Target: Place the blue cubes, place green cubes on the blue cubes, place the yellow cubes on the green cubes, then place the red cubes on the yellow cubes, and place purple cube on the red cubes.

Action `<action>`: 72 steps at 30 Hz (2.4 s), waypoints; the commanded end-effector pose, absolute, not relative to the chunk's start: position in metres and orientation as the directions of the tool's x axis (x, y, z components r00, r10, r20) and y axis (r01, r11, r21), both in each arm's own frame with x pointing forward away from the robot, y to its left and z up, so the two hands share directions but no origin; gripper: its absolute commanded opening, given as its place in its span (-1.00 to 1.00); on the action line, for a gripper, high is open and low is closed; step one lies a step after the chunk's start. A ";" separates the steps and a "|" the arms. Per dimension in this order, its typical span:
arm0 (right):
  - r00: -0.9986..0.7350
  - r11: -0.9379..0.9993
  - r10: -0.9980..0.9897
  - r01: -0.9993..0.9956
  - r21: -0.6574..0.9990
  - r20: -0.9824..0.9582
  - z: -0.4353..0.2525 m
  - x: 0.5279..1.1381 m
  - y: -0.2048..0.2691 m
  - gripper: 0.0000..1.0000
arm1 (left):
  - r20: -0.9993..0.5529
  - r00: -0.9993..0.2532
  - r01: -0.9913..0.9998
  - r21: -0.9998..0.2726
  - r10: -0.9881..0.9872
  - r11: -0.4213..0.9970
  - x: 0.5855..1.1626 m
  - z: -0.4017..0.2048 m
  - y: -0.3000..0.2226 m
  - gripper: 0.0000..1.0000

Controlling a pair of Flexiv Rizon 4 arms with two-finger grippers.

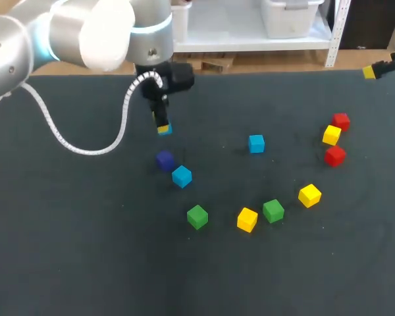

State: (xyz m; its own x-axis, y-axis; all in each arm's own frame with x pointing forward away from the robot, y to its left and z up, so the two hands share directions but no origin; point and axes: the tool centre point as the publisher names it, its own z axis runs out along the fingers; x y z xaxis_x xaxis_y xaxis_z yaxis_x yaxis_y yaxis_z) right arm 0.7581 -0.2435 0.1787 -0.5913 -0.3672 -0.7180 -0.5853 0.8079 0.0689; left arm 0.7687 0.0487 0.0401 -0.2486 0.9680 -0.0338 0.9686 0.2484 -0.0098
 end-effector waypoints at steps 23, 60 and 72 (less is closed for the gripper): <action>-0.592 0.809 -0.368 -0.585 0.068 -0.717 0.179 0.758 -0.243 1.00 | -0.039 -0.005 0.997 -0.074 0.999 0.002 0.714 0.062 -0.051 -1.00; -0.592 0.809 -0.368 -0.585 0.068 -0.717 0.179 0.758 -0.243 1.00 | 0.006 0.056 0.988 -0.145 0.998 -0.055 0.717 0.020 -0.113 -1.00; -0.592 0.809 -0.368 -0.585 0.068 -0.717 0.179 0.758 -0.243 1.00 | 0.023 0.095 0.988 -0.123 0.995 -0.092 0.720 0.011 -0.119 -1.00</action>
State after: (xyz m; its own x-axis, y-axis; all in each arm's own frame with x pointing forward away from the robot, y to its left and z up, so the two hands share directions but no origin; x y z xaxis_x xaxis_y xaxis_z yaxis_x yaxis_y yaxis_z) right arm 0.7581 -0.2435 0.1787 -0.5913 -0.3672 -0.7180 -0.5853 0.8079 0.0688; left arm 0.7144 -0.1153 0.0130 0.0928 0.9956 0.0143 0.9895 -0.0906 -0.1121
